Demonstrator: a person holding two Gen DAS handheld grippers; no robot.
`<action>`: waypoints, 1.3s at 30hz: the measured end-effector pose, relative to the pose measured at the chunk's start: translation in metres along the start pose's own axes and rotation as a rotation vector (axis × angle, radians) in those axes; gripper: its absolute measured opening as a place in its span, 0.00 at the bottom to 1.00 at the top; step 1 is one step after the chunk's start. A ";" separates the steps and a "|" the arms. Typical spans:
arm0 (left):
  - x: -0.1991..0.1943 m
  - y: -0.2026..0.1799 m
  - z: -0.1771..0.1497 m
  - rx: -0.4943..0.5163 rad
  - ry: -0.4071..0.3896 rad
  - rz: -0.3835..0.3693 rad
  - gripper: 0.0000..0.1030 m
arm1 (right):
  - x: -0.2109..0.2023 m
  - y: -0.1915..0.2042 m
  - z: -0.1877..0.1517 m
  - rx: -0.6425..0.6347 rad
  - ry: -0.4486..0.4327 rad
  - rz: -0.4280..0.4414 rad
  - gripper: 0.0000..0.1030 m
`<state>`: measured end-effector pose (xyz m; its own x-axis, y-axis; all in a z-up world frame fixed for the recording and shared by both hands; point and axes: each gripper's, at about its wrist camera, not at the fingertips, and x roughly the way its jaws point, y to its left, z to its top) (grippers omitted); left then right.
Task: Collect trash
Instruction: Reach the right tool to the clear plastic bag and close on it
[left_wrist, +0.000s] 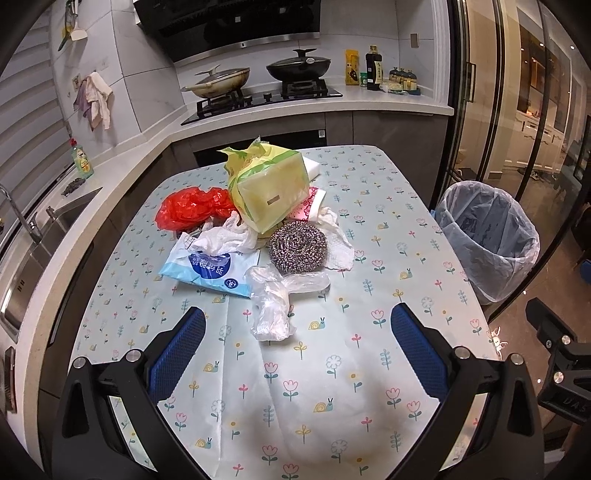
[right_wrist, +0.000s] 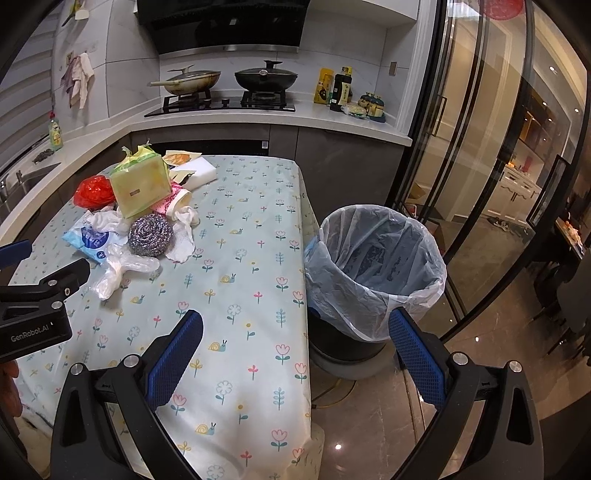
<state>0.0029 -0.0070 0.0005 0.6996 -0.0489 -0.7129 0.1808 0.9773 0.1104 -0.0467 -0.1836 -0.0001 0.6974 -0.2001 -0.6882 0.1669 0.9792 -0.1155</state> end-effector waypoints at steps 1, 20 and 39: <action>0.000 0.000 0.000 -0.001 0.001 -0.003 0.93 | 0.000 0.000 0.000 0.001 0.000 -0.001 0.93; 0.004 0.003 -0.002 -0.003 0.008 -0.056 0.93 | 0.007 0.010 0.006 0.012 0.003 0.012 0.93; 0.078 0.130 0.019 -0.197 0.080 0.019 0.93 | 0.054 0.102 0.070 0.008 -0.043 0.119 0.93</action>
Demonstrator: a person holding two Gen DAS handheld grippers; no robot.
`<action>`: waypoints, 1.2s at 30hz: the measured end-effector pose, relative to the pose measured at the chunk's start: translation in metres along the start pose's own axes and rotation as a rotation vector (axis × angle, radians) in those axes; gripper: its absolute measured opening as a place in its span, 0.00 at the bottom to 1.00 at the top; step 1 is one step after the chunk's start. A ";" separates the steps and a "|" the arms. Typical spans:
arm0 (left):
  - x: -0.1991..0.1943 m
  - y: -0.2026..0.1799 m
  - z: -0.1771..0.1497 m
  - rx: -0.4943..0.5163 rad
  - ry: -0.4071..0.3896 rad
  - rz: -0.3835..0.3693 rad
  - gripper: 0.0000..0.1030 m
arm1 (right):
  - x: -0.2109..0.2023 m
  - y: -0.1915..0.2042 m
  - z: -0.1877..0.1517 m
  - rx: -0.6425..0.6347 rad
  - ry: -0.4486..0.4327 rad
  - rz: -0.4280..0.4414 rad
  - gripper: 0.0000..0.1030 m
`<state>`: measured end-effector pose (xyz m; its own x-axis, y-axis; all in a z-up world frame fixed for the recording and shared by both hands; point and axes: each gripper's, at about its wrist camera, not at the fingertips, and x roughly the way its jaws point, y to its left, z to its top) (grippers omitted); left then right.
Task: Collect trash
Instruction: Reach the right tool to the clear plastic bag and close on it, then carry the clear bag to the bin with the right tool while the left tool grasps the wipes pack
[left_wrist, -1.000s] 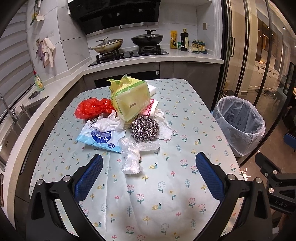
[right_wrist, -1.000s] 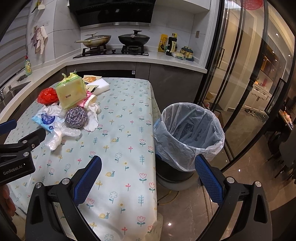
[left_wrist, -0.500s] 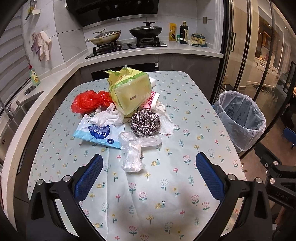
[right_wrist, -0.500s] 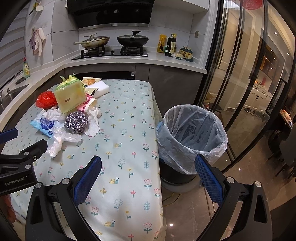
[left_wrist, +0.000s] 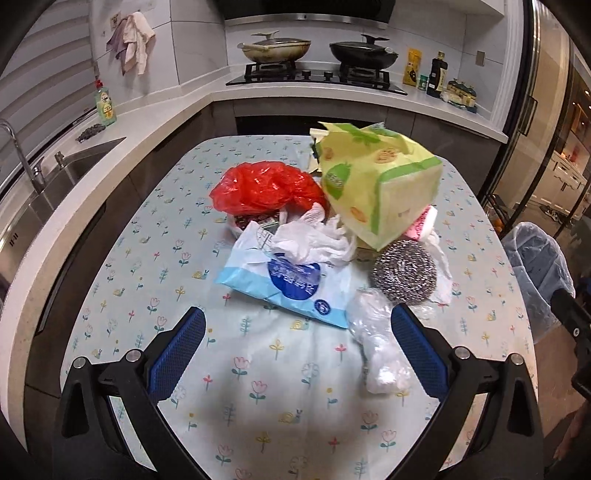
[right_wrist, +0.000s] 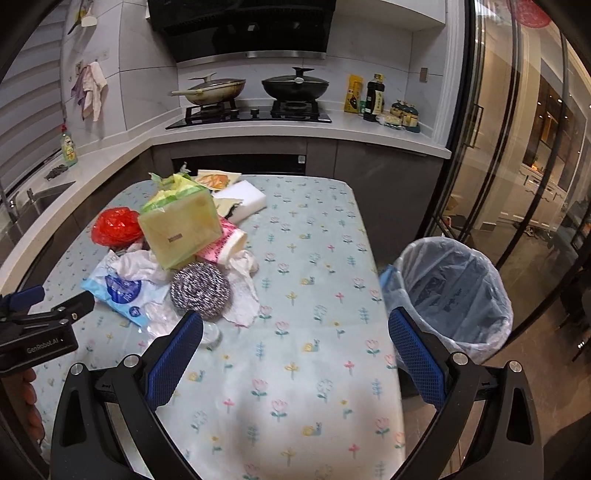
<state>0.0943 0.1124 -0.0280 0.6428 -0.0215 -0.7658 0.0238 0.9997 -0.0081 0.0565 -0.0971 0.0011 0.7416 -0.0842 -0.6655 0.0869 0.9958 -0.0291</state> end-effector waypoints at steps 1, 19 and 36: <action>0.006 0.007 0.003 -0.008 0.012 -0.005 0.93 | 0.003 0.008 0.004 -0.007 -0.006 0.007 0.93; 0.072 0.077 0.015 -0.109 0.129 -0.107 0.93 | 0.084 0.091 -0.018 -0.047 0.231 0.096 0.76; 0.111 0.066 0.026 -0.104 0.183 -0.182 0.93 | 0.105 0.108 -0.036 -0.033 0.327 0.212 0.28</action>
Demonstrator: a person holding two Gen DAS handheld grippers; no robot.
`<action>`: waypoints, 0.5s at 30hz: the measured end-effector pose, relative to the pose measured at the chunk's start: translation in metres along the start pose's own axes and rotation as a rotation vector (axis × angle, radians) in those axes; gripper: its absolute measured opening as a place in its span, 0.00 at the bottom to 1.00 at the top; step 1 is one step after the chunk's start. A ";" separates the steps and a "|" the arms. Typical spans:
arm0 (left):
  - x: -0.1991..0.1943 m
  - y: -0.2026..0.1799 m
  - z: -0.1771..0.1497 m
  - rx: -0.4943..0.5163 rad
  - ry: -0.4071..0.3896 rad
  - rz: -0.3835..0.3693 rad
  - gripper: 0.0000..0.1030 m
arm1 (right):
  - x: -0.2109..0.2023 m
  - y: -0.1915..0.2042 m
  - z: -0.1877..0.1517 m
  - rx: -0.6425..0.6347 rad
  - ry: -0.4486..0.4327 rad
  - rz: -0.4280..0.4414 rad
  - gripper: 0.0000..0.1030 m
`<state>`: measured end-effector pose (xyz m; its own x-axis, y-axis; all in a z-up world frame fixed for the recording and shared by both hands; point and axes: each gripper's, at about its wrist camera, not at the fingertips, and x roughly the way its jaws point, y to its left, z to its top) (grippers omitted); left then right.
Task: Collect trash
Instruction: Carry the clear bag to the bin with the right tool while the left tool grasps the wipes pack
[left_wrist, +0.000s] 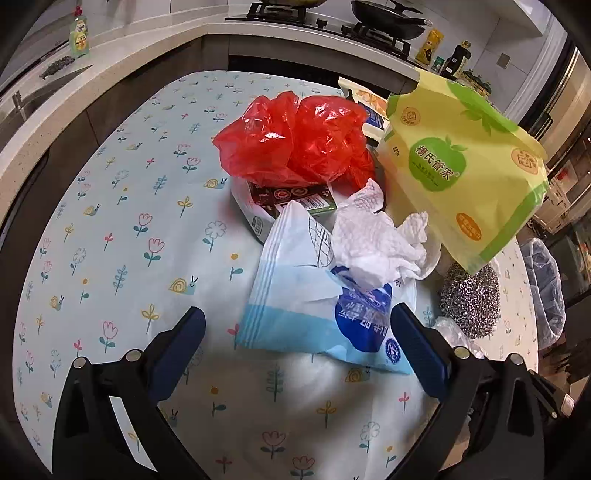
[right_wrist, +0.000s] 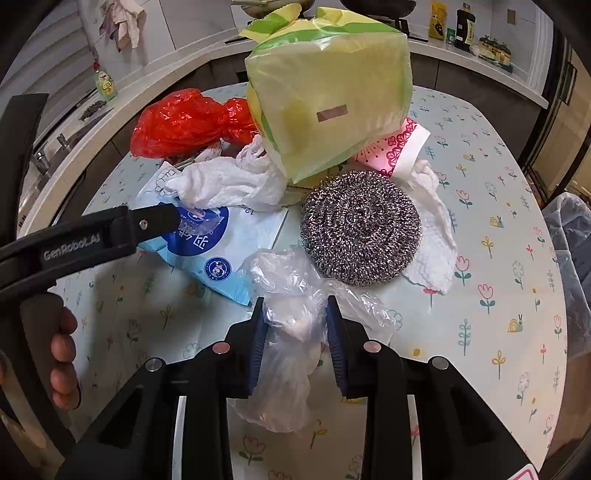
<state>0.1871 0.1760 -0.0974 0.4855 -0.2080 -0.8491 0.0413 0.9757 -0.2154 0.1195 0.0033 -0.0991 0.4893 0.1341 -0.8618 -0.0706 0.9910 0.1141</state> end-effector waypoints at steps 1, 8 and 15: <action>0.003 0.000 0.002 -0.003 0.003 -0.012 0.92 | -0.003 -0.002 -0.001 0.003 -0.002 -0.004 0.28; 0.009 -0.003 0.002 0.006 0.030 -0.059 0.65 | -0.028 -0.016 -0.008 0.026 -0.030 -0.026 0.28; -0.009 -0.014 -0.008 0.053 0.013 -0.096 0.28 | -0.055 -0.032 -0.008 0.051 -0.088 -0.032 0.28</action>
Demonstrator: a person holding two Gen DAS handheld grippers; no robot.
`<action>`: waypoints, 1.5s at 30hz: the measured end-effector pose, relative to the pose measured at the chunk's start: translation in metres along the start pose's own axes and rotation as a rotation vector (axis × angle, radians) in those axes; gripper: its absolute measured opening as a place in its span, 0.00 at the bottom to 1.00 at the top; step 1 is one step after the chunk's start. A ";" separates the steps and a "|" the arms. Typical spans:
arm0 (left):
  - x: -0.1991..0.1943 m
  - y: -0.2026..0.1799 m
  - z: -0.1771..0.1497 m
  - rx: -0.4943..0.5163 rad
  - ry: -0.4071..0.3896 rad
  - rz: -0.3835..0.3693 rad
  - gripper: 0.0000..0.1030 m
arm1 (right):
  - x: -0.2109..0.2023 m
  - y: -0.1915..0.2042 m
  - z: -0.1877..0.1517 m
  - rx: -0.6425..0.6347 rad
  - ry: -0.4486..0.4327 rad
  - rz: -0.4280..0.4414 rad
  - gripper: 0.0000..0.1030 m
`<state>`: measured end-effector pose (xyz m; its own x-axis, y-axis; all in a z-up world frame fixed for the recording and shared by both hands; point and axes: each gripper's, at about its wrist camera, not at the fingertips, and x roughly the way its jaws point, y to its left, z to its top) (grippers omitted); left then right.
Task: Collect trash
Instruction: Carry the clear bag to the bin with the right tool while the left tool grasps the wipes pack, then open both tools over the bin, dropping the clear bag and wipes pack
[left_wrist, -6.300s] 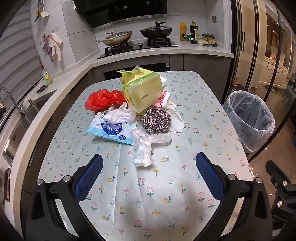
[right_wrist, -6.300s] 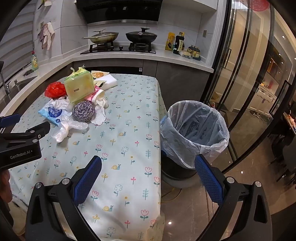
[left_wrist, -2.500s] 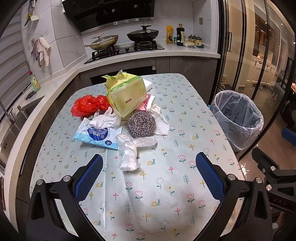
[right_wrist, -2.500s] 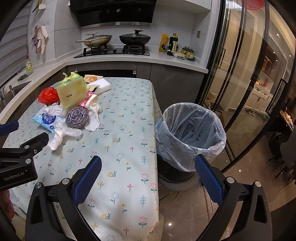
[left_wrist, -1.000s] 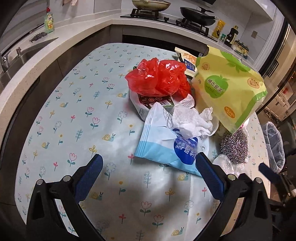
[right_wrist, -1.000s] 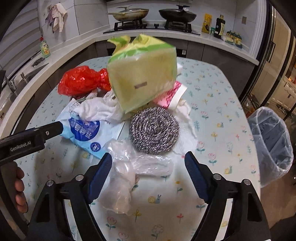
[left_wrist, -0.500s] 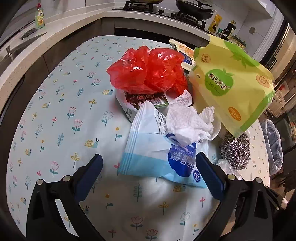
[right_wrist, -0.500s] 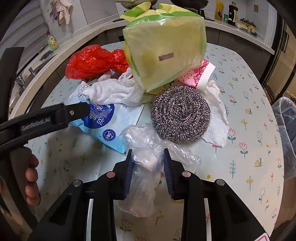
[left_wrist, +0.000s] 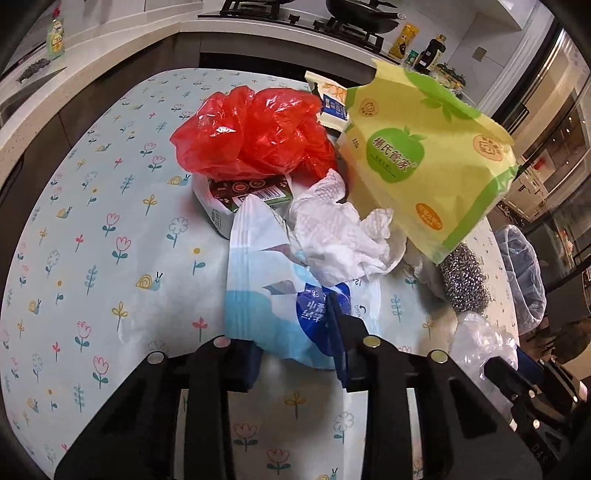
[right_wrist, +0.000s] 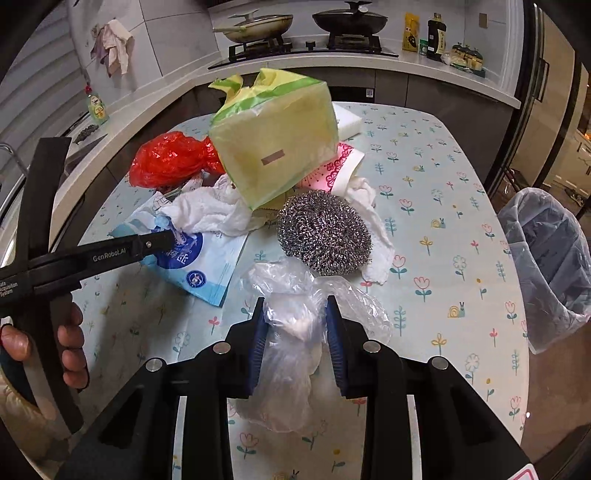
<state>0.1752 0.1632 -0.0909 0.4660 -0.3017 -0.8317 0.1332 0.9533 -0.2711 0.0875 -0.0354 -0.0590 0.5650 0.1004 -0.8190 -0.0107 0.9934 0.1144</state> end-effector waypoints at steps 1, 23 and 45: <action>-0.003 -0.003 -0.001 0.007 -0.005 -0.001 0.25 | -0.004 -0.001 0.001 0.003 -0.009 0.004 0.28; -0.085 -0.127 -0.030 0.256 -0.108 -0.124 0.24 | -0.108 -0.089 0.006 0.141 -0.311 -0.105 0.28; -0.015 -0.405 -0.015 0.601 -0.133 -0.352 0.25 | -0.125 -0.307 -0.009 0.422 -0.359 -0.381 0.29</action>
<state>0.1008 -0.2183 0.0241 0.4046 -0.6257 -0.6669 0.7374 0.6545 -0.1668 0.0131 -0.3523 0.0031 0.7053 -0.3498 -0.6166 0.5261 0.8413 0.1245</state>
